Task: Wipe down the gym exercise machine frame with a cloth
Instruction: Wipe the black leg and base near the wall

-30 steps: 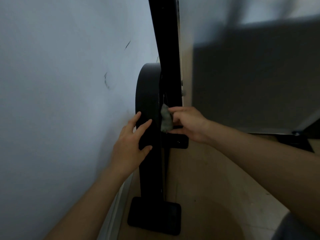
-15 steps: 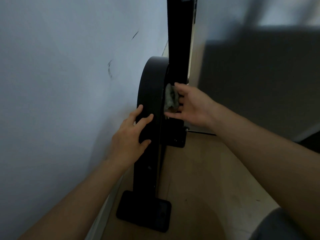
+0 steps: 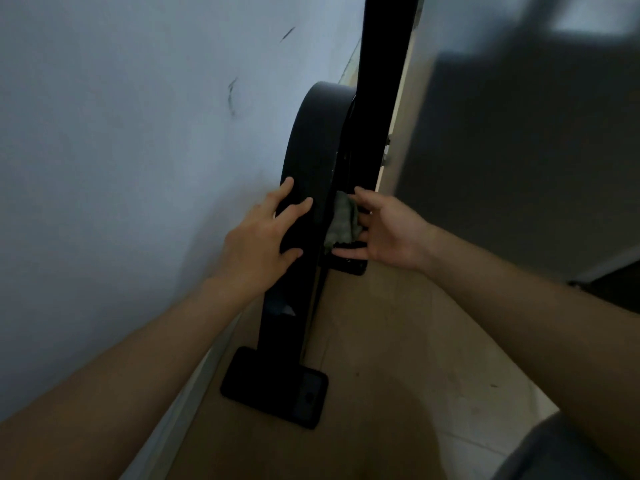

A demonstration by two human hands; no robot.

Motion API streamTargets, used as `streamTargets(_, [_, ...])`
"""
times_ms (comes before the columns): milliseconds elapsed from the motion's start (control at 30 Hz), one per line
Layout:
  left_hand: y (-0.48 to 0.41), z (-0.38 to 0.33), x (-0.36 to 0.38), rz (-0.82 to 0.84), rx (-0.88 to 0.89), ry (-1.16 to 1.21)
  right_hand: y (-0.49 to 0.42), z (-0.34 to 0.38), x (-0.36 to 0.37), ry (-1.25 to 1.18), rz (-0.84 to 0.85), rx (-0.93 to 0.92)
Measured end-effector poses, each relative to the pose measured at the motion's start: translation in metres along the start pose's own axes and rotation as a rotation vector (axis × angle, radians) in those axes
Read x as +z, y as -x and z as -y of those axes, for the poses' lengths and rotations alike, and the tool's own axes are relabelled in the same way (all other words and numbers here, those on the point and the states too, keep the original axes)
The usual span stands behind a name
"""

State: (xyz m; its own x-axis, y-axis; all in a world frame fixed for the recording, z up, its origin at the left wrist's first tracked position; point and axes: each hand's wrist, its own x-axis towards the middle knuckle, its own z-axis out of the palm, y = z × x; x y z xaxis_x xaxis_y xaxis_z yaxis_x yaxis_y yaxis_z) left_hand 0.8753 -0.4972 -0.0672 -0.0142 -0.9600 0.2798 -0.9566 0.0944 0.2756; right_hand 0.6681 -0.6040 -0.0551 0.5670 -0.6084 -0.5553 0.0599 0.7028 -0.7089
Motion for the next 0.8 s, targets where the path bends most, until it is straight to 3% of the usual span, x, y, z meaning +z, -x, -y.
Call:
streamTargets(467, [0.005, 0.006, 0.003, 0.029, 0.003, 0.007, 0.009, -0.077, -0.003, -0.179, -0.002, 0.270])
streamTargets(800, [0.006, 0.005, 0.003, 0.057, -0.005, 0.030, 0.010, -0.138, 0.011, -0.075, -0.085, 0.426])
